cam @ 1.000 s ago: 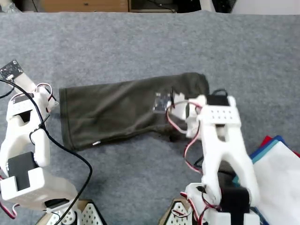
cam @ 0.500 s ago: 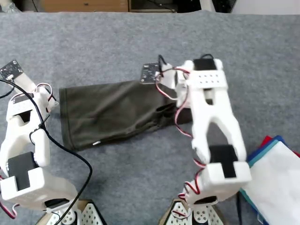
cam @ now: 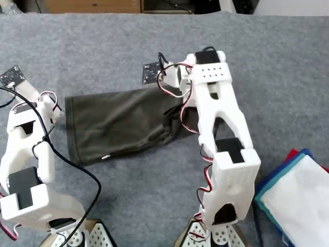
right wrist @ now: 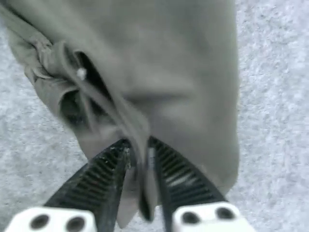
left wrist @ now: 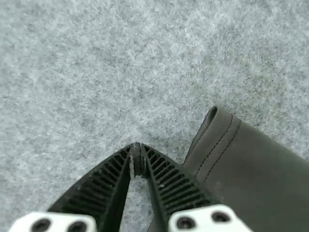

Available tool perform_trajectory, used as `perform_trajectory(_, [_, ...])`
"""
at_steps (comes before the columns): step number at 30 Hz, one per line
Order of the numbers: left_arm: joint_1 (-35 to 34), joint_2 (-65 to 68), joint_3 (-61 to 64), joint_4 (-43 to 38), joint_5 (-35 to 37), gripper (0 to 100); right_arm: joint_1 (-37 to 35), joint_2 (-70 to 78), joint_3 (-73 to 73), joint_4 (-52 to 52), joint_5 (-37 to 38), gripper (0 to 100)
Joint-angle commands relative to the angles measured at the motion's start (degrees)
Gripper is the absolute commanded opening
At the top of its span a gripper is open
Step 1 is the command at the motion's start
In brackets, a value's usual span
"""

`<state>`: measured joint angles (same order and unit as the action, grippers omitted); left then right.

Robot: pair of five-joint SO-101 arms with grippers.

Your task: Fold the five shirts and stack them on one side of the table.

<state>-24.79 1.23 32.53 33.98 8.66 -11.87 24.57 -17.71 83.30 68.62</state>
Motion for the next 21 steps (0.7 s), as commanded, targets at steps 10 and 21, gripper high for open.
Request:
perform_trajectory(10, [1.14,-0.40,-2.20,0.35,-0.53,2,3.56,-0.31,-13.93,10.99,-5.01,29.7])
perform_trajectory(21, [1.14,-0.40,-2.20,0.35,-0.53,2,4.70,-0.22,-13.93,18.11,-14.51,0.6])
